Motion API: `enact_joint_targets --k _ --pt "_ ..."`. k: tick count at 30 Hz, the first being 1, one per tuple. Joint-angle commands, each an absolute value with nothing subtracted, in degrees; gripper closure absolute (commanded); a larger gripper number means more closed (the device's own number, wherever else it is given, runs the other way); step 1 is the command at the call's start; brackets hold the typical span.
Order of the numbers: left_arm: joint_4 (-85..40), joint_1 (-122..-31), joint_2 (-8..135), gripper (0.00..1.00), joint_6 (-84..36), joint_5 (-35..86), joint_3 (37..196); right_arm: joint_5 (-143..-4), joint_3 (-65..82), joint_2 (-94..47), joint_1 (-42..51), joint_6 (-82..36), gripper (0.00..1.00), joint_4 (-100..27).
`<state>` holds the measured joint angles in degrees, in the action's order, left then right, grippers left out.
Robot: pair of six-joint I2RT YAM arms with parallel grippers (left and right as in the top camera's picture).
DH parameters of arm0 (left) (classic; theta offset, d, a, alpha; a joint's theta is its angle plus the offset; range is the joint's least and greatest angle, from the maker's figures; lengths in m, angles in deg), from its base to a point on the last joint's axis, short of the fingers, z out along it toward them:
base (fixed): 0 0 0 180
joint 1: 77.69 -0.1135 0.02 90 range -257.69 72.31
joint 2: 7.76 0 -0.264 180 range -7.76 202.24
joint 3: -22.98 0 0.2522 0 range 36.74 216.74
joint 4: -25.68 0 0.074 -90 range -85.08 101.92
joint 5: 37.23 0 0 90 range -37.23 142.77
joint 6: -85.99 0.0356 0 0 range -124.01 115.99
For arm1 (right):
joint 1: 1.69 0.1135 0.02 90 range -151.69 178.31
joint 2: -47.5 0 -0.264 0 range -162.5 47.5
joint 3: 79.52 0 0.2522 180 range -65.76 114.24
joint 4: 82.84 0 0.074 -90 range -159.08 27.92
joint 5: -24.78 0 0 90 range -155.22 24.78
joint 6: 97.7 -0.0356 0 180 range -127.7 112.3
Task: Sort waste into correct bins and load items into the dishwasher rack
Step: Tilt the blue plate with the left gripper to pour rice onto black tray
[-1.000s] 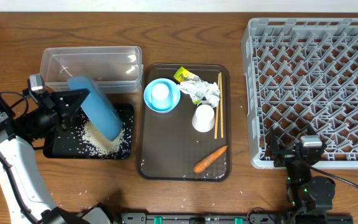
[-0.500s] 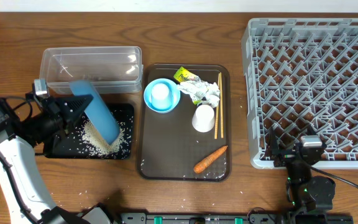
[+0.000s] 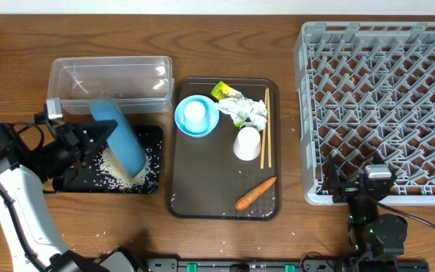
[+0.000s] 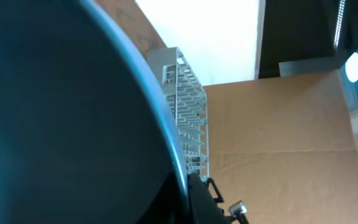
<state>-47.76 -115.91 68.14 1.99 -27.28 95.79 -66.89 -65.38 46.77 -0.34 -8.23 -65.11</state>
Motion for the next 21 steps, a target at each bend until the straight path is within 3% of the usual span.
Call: enact_joint_targets --k 1,4,6,9,11,18,21 --pt "-47.39 -115.99 67.70 0.94 9.83 -28.68 96.05 -66.74 -65.44 46.84 -0.65 -7.40 0.01 -64.91" --pt "-50.54 -116.30 67.86 0.94 1.90 -32.48 96.05 -66.74 -65.44 46.84 -0.65 -7.40 0.01 -64.91" --pt "-47.67 -116.08 67.40 0.94 10.62 -35.15 96.05 -66.74 -65.44 46.84 -0.65 -7.40 0.01 -64.91" --pt "-51.50 -116.10 67.35 0.94 0.24 -33.33 96.05 -66.74 -65.44 46.84 -0.65 -7.40 0.01 -64.91" --pt "-54.30 -115.16 66.31 0.94 6.60 -37.27 96.11 -66.74 -65.44 46.84 -0.65 -7.40 0.01 -64.91" --pt "-53.75 -113.94 60.86 0.94 4.94 -29.64 96.38 -66.74 -65.44 46.84 -0.65 -7.40 0.01 -64.91" --pt "-51.70 -113.92 57.37 0.94 1.75 -20.55 96.55 -66.74 -65.44 46.84 -0.65 -7.40 0.01 -64.91"
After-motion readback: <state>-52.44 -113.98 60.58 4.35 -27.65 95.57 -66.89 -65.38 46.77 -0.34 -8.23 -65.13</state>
